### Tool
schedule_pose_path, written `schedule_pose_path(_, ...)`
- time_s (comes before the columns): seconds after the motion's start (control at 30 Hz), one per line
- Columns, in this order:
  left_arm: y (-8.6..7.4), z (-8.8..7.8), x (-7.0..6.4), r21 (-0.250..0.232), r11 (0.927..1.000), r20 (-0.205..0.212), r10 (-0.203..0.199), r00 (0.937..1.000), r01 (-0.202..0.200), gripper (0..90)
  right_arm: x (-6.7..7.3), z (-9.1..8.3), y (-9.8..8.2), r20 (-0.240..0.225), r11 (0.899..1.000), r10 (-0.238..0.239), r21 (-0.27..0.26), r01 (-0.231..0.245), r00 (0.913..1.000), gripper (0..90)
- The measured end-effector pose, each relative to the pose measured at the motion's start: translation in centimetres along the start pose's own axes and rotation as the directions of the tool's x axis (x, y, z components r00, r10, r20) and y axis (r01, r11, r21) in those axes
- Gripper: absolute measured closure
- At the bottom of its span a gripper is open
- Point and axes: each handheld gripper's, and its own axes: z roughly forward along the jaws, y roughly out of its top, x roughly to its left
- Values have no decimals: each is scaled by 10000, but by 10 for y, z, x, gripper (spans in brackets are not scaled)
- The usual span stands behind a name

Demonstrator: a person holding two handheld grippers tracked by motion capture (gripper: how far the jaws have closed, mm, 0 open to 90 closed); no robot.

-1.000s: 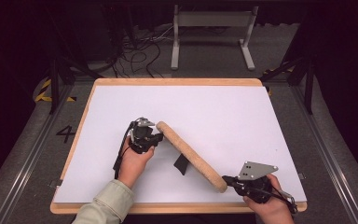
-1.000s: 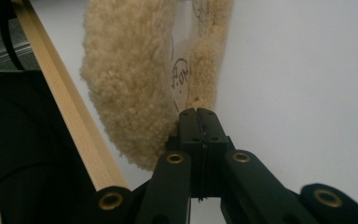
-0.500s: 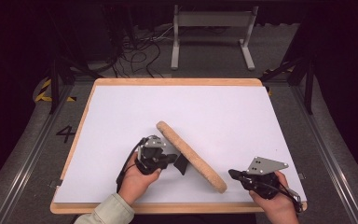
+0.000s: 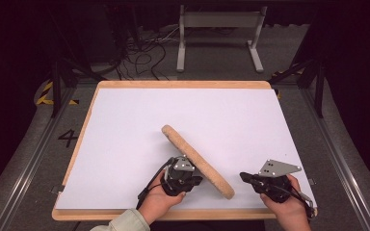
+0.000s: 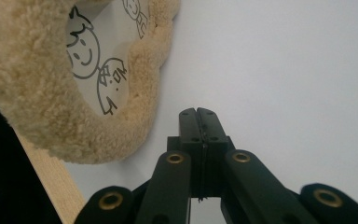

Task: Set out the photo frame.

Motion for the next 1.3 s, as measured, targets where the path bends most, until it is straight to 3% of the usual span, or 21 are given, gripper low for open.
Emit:
schedule_pose_path(0.03, 0, 3, 2, 63, 10000, -78, 2, 10000, -1, 900, 0, 0, 0, 10, 10000, 1, 17, -1, 10000, 900)
schedule_pose_path(0.07, -2, 5, 2, 229, 9993, -62, -304, 9995, 305, 900, 0, 1, 0, 4, 10000, 1, 30, -1, 10000, 900)
schedule_pose_path(0.2, -2, 6, 8, 192, 9976, -383, -659, 9971, 666, 900, 0, 1, 0, 24, 10000, -7, 32, 7, 10000, 900)
schedule_pose_path(0.23, -1, 7, 10, 108, 9987, -448, -486, 9978, 492, 900, 0, 1, 0, 30, 10000, -3, 33, 2, 10000, 900)
schedule_pose_path(0.3, -2, 7, 6, 210, 9977, -587, -637, 9962, 651, 900, 0, 1, -1, 46, 10000, 9, 31, -10, 10000, 900)
schedule_pose_path(0.33, -2, 7, 6, 159, 9991, -763, -392, 9963, 405, 900, 0, 1, -1, 47, 10000, 8, 23, -8, 10000, 900)
schedule_pose_path(0.37, -2, 7, 6, 171, 9990, -786, -397, 9961, 411, 900, 0, 1, -1, 42, 10000, 0, 19, 0, 10000, 900)
schedule_pose_path(0.53, -4, 2, 10, 192, 9970, -902, -733, 9932, 753, 900, -1, 0, -1, 43, 10000, 16, -13, -16, 10000, 900)
schedule_pose_path(0.57, -4, 1, 13, 92, 9982, -1030, -583, 9930, 596, 900, -1, 0, -1, 38, 10000, 18, -9, -18, 10000, 900)
schedule_pose_path(0.73, -8, -12, 24, 98, 9947, -972, -1005, 9902, 1019, 900, -1, 1, 0, 22, 10000, 18, 11, -18, 10000, 900)
schedule_pose_path(1.0, -13, -24, 38, -225, 9893, -1251, -1458, 9814, 1441, 900, -1, 2, 1, -11, 10000, -26, 25, 26, 10000, 900)
schedule_pose_path(1.2, -14, -29, 47, -265, 9878, -1539, -1559, 9757, 1537, 900, -2, 3, 1, -35, 10000, -26, 21, 26, 10000, 900)
schedule_pose_path(1.3, -16, -35, 58, -381, 9820, -1640, -1887, 9682, 1850, 900, -2, 4, 1, -56, 10000, -22, 24, 22, 10000, 900)
